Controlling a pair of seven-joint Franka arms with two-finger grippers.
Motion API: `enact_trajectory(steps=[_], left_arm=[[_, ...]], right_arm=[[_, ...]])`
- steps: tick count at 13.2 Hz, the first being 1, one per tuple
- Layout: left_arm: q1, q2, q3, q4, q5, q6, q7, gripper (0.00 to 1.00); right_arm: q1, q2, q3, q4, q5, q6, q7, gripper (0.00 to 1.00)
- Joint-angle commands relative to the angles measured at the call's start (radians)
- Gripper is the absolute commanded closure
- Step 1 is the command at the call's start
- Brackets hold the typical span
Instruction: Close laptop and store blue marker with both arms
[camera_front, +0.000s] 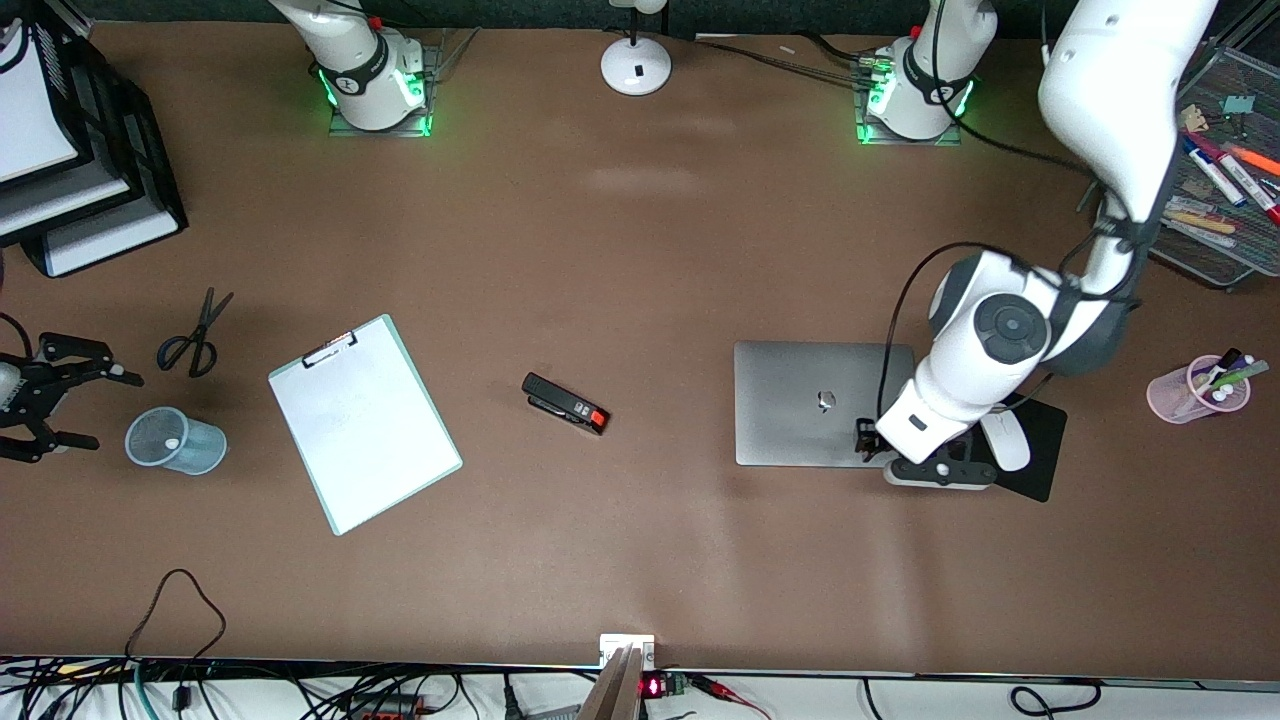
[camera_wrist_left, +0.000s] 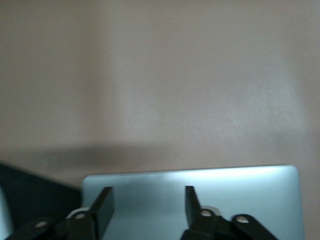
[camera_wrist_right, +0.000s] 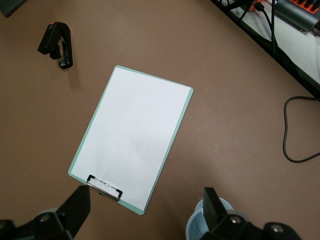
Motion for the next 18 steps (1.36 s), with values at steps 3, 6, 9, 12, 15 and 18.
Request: enact_trajectory(steps=[3,6,9,12,15,18], left_arm=[[0.017,-0.076,-0.069,0.114,0.015,-0.295,0.004,0.0],[0.032,-0.116,-0.07,0.235,0.003,-0.557,0.14,0.0],[0.145,-0.178,-0.061,0.294,-0.13,-0.717,0.266,0.0],[0.146,-0.335,0.049,0.204,-0.152,-0.715,0.425,0.0],[0.052,-0.456,0.213,0.073,-0.192,-0.696,0.519,0.0],[0.0,-0.489,0.305,0.009,-0.227,-0.617,0.506,0.0]], right_arm=[[0.09,-0.093,0.002,-0.003,-0.121,-0.061,0.262,0.0],[0.147,-0.137,0.002,-0.003,-0.193,-0.132,0.461,0.0],[0.194,-0.168,0.002,-0.007,-0.273,-0.23,0.647,0.0],[0.266,-0.206,0.004,-0.025,-0.375,-0.31,0.848,0.0],[0.34,-0.266,0.004,-0.104,-0.44,-0.313,1.06,0.0],[0.33,-0.303,-0.004,-0.162,-0.439,-0.269,1.077,0.0]])
